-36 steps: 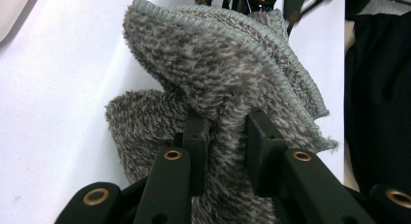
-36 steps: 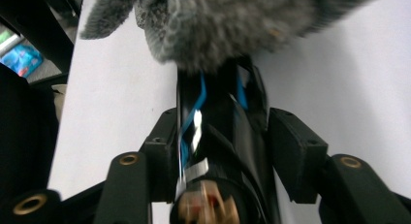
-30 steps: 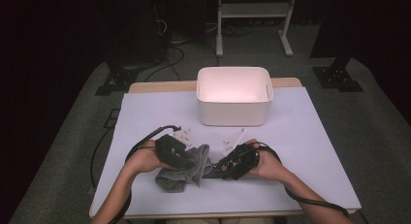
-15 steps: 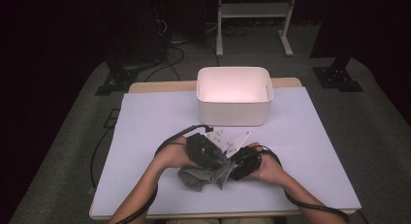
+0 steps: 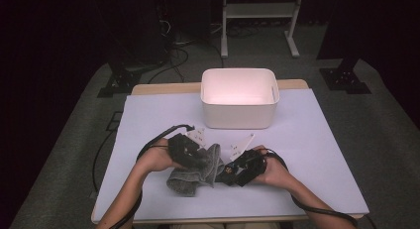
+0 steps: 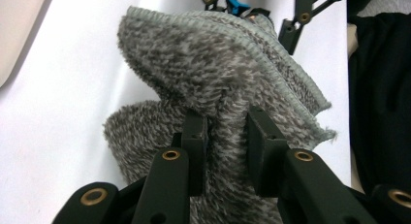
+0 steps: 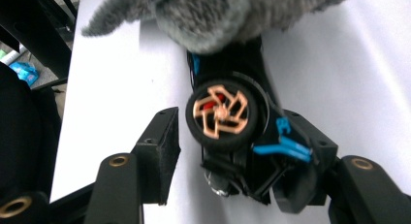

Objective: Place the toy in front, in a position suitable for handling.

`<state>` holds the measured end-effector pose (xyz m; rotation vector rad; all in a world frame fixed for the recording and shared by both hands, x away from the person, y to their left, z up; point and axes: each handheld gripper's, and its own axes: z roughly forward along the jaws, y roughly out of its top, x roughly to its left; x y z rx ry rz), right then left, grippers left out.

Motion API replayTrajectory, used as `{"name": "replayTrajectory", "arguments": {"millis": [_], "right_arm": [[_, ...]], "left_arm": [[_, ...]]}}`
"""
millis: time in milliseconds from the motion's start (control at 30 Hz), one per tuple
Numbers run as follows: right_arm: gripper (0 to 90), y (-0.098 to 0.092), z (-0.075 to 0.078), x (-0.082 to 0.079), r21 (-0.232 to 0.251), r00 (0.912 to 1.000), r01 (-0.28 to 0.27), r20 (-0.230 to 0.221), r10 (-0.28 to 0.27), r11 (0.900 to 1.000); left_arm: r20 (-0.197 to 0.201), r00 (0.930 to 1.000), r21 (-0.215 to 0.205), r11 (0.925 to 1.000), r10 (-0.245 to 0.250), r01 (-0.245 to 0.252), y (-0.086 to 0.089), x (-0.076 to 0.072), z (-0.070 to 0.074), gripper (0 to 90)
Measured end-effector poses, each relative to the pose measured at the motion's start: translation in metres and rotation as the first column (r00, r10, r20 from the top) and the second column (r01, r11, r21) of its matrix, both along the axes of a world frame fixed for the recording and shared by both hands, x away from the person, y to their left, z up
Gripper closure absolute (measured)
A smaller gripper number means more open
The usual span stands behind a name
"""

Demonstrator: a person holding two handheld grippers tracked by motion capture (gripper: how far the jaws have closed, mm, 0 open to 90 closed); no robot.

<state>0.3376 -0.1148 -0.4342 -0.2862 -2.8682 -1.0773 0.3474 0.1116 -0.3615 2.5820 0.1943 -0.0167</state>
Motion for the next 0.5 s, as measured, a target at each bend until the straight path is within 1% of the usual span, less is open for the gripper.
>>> {"name": "replayTrajectory", "arguments": {"millis": [33,100,133,233,267,333,433,500], "right_arm": [[41.9,0.001,0.001,0.000,0.005,1.0000,0.000,-0.003,0.000,1.000],[41.6,0.002,0.004,0.001,0.012,1.0000,0.001,0.006,-0.001,1.000],[41.6,0.003,0.005,0.002,0.017,1.0000,-0.003,0.000,0.003,1.000],[41.5,0.005,0.006,0.002,0.018,1.0000,-0.005,0.001,0.005,1.000],[41.5,0.005,0.006,0.001,0.021,1.0000,-0.007,-0.004,0.007,1.000],[40.9,0.005,0.005,0.000,0.020,0.9999,-0.011,-0.010,0.011,1.000],[38.4,0.005,0.004,-0.002,0.016,0.9995,-0.016,-0.027,0.016,1.000],[38.3,0.006,0.004,-0.004,0.017,0.9995,-0.020,-0.025,0.020,1.000]], "left_arm": [[-0.004,1.0000,0.000,1.0000,-0.003,0.003,-0.001,0.000,-0.002,71.9],[-0.014,0.9998,-0.006,0.9999,-0.015,0.015,-0.004,-0.002,-0.005,71.9],[-0.021,0.9996,-0.009,0.9998,-0.019,0.019,-0.005,-0.002,-0.006,71.9],[-0.018,0.9996,-0.009,0.9998,-0.020,0.020,-0.005,-0.005,-0.005,72.1],[-0.024,0.9995,-0.016,0.9996,-0.023,0.022,-0.005,-0.005,-0.006,72.1],[-0.049,0.9985,-0.031,0.9992,-0.027,0.025,-0.002,-0.007,-0.007,72.0],[-0.062,0.9975,-0.051,0.9982,-0.034,0.031,0.000,-0.010,-0.009,71.8],[-0.063,0.9974,-0.052,0.9981,-0.036,0.033,0.000,-0.012,-0.009,71.7]]}}
